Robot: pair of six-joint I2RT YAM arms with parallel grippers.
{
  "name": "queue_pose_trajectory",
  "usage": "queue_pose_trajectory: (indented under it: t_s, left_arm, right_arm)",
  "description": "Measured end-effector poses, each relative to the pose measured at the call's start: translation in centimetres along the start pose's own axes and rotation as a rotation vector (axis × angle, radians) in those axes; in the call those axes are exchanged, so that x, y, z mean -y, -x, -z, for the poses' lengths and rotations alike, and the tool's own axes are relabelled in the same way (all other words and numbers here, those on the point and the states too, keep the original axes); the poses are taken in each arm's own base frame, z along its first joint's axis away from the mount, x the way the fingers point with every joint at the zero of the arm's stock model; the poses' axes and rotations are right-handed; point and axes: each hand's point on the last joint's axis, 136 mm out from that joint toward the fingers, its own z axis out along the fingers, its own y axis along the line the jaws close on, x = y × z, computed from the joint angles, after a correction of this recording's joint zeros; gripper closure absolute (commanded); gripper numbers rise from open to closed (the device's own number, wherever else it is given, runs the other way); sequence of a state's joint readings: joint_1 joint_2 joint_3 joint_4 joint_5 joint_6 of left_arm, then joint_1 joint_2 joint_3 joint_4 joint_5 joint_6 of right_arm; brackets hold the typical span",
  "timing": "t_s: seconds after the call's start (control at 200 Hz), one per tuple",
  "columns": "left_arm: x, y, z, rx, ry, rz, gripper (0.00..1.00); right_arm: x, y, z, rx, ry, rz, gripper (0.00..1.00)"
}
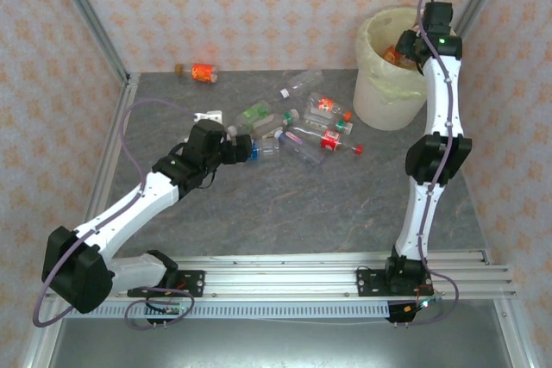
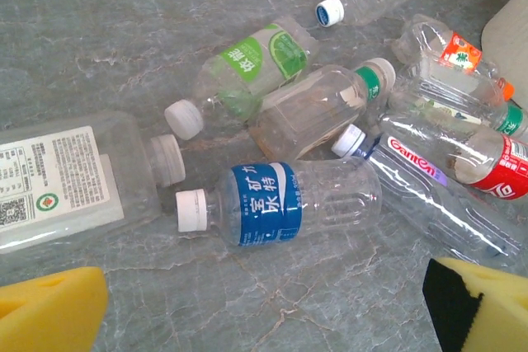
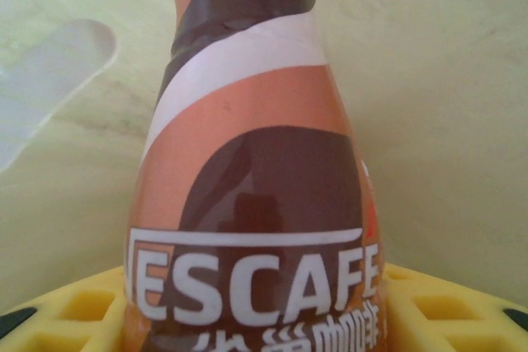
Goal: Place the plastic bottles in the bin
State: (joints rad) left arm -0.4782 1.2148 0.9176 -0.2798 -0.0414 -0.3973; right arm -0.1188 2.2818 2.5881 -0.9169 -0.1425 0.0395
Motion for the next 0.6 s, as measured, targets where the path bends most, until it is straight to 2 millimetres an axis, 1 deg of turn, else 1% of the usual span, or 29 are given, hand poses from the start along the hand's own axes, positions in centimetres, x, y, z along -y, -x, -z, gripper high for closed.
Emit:
queue_pose_trajectory:
  t_s: [0.115,0.24,0.345,0.42,0.52,0.6]
  left_arm:
    - [0.5,-0.4,-0.8,-0.043,-0.010,-0.060,0.00]
    - [0.9,-0.4,-1.9,-0.082,-0.001,-0.131,0.00]
    - [1.0,-0.8,-2.3,-0.113,-0.001,-0.194,0.00]
    - [1.4,-0.7,-2.5,-0.133,-0.012,-0.240,0.00]
    - [1.9,-0.2,-3.0,-0.146,-0.018,-0.292,0.00]
    - [2.1,-0.1,-3.4,-0.159,-0.022,-0.330,0.00]
  right_arm:
    - [0.2,-0.6,-0.2,-0.021,-0.007,-0.006,0.36]
    - [0.1,-0.2,0.0,-0.012,-0.004,-0.010,0.32]
    - [0.0,-0.2,0.1,-0.012,0.001,-0.012,0.27]
    - [-0.1,-0.1,0.3,-0.009,0.008,-0.015,0.25]
    - [-0.5,0.4,1.4,0.003,0.029,-0.019,0.22]
    - [-0.9,1.0,2.9,0.021,0.052,-0.025,0.20]
